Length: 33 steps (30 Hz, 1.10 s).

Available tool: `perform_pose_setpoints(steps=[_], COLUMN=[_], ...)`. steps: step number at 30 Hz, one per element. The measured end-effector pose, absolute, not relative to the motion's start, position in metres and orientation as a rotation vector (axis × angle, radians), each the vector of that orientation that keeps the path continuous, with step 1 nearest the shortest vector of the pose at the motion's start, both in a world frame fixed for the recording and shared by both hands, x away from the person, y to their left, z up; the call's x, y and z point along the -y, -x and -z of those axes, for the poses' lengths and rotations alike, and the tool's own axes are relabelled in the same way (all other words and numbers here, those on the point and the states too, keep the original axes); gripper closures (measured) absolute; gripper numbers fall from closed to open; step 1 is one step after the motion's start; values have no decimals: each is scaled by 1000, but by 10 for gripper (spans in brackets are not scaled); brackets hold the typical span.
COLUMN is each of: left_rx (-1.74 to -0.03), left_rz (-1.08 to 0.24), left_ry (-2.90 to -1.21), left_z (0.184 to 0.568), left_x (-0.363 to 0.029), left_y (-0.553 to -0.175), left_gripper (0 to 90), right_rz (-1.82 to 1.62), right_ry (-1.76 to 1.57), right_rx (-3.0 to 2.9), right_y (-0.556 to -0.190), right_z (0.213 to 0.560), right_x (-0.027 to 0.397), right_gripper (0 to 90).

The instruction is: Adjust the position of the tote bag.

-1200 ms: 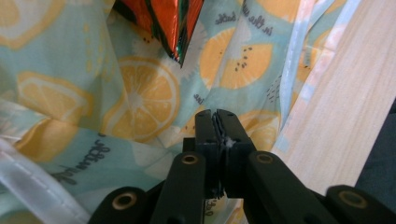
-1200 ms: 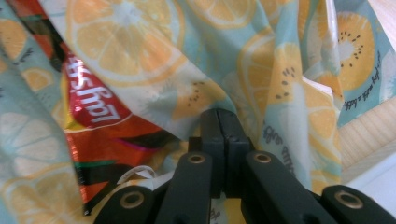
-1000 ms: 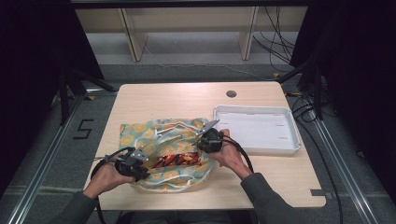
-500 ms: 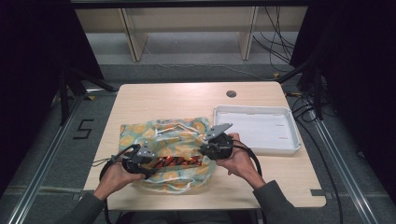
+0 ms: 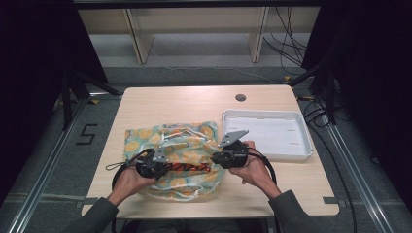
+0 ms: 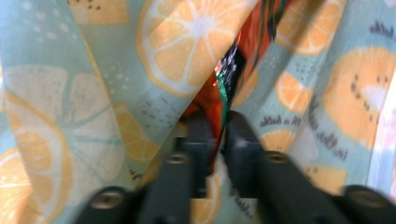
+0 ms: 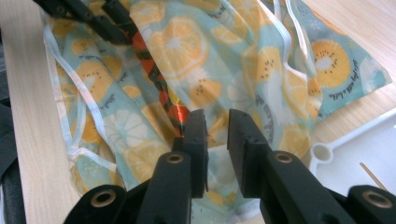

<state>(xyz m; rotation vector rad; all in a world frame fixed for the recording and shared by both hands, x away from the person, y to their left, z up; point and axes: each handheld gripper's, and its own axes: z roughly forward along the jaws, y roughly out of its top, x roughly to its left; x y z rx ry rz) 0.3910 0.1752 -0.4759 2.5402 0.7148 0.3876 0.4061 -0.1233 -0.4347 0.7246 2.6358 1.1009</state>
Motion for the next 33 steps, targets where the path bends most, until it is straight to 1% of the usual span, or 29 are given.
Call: perform_pose_setpoints(steps=[1, 2, 4, 5, 6, 7, 12, 18, 24, 33], left_rx=[-702, -690, -667, -652, -639, -639, -577, -581, -574, -550], left_rz=[-387, -400, -401, -378, -382, -382, -337, -321, -295, -281], left_ry=[-2546, -2541, -2549, -2556, -2537, -2537, -2536, -2452, -2435, -2420], left_z=[475, 474, 469, 465, 457, 457, 428, 407, 390, 380], left_x=[-176, -176, -176, -177, -178, -178, -186, -199, -207, -212], left_y=[-392, -392, -391, -390, -387, -387, -378, -375, -372, -368], left_gripper=[840, 882, 887, 887, 889, 889, 889, 889, 889, 891], right_rz=[-1101, -1100, -1113, -1113, -1118, -1118, -1124, -1121, -1138, -1124], right_ry=[-725, -728, -692, -692, -729, -729, -749, -754, -764, -751], right_rx=[-2636, -2628, -2639, -2639, -2616, -2616, -2588, -2591, -2596, -2621], right_y=[-406, -406, -406, -406, -405, -405, -406, -405, -402, -398], right_z=[435, 434, 433, 433, 431, 431, 427, 427, 429, 427], right_x=[123, 125, 127, 127, 128, 128, 135, 140, 139, 138], right_gripper=[777, 777, 776, 776, 773, 773, 754, 732, 726, 726])
